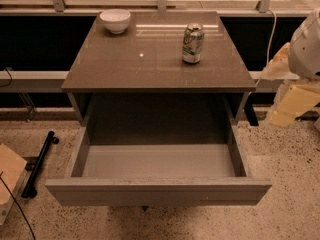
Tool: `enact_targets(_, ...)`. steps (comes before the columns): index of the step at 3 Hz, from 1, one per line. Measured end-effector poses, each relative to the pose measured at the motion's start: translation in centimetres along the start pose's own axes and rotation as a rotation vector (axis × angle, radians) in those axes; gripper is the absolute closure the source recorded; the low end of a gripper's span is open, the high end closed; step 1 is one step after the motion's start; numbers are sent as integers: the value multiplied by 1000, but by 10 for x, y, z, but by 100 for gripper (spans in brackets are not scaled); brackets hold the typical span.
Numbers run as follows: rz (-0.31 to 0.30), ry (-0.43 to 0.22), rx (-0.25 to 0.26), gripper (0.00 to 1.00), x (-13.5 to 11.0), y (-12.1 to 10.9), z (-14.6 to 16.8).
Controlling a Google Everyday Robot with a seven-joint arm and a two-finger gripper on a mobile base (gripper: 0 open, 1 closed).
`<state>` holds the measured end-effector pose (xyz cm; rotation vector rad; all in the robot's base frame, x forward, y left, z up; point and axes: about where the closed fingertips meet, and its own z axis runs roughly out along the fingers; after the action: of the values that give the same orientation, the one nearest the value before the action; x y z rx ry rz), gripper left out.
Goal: Close top drawer
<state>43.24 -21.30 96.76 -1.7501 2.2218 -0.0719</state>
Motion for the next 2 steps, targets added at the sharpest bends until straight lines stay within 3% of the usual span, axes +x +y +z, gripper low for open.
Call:
enact_targets(1,-25,-41,-38,55,5,21,25)
enact_targets(2,-30,-96,-84,80,24,41,73)
